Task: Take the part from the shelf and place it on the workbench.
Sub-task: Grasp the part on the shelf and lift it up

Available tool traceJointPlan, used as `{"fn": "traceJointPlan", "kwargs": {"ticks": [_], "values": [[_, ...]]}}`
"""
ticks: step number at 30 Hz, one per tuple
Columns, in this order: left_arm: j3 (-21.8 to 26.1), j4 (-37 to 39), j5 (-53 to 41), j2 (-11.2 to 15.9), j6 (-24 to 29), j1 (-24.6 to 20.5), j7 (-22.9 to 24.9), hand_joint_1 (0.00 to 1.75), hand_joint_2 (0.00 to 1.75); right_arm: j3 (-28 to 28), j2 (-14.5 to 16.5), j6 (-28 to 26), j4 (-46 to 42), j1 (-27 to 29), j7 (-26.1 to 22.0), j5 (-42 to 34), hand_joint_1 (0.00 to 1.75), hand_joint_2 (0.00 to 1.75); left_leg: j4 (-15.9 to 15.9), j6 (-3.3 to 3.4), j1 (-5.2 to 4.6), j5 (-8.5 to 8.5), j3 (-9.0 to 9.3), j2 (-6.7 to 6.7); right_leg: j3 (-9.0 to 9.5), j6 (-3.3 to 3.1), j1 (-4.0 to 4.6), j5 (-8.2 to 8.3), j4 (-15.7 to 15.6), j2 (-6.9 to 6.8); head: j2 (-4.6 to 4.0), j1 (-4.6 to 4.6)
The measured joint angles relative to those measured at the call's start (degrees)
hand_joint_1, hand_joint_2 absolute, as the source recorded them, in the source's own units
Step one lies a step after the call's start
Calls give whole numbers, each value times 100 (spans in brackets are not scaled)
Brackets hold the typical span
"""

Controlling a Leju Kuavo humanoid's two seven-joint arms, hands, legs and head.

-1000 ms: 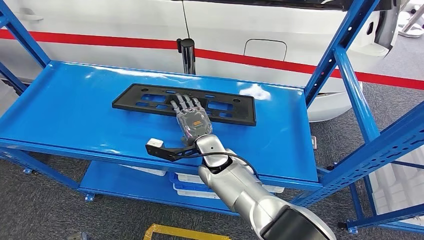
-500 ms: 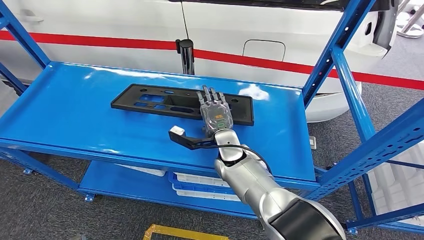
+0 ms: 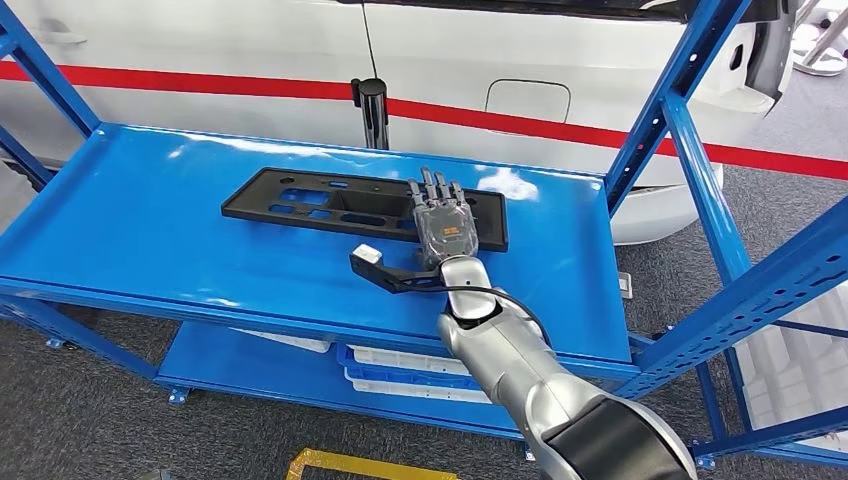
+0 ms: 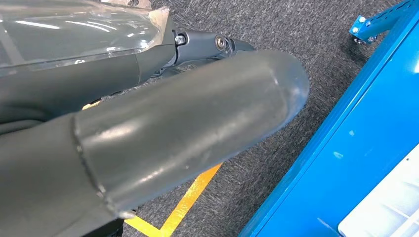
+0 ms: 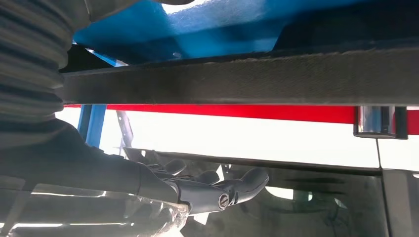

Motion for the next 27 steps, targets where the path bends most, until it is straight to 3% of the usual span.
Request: {"fn": "traceJointPlan", "kwargs": {"ticks": [2,5,8,13,27], "values": [[1,0,-1,0,0,0,0,0,0,-3,-2,-1,0,0,0,0,157,175,0,0,0,0,0,0,0,0,0,0,0,0,1,-1],[13,0,-2,0,-1,1,0,0,0,-17,-13,-13,2,0,0,2,172,175,0,0,0,0,0,0,1,0,0,0,0,0,-1,-1],[29,-1,-30,1,-15,1,-21,0,0,-115,-27,-51,18,42,-113,72,175,175,0,0,-1,0,-2,0,2,0,0,0,0,0,-1,-1],[44,-2,-211,2,-96,-4,-228,0,0,-275,126,-112,-323,290,-837,82,175,175,0,0,0,0,-6,2,-3,0,1,0,1,0,0,-1],[33,-12,-370,0,-145,-59,-603,0,0,85,133,-103,-1647,773,-1271,-486,175,175,0,0,-2,0,-12,0,-5,0,2,0,0,-1,0,-1]]}}
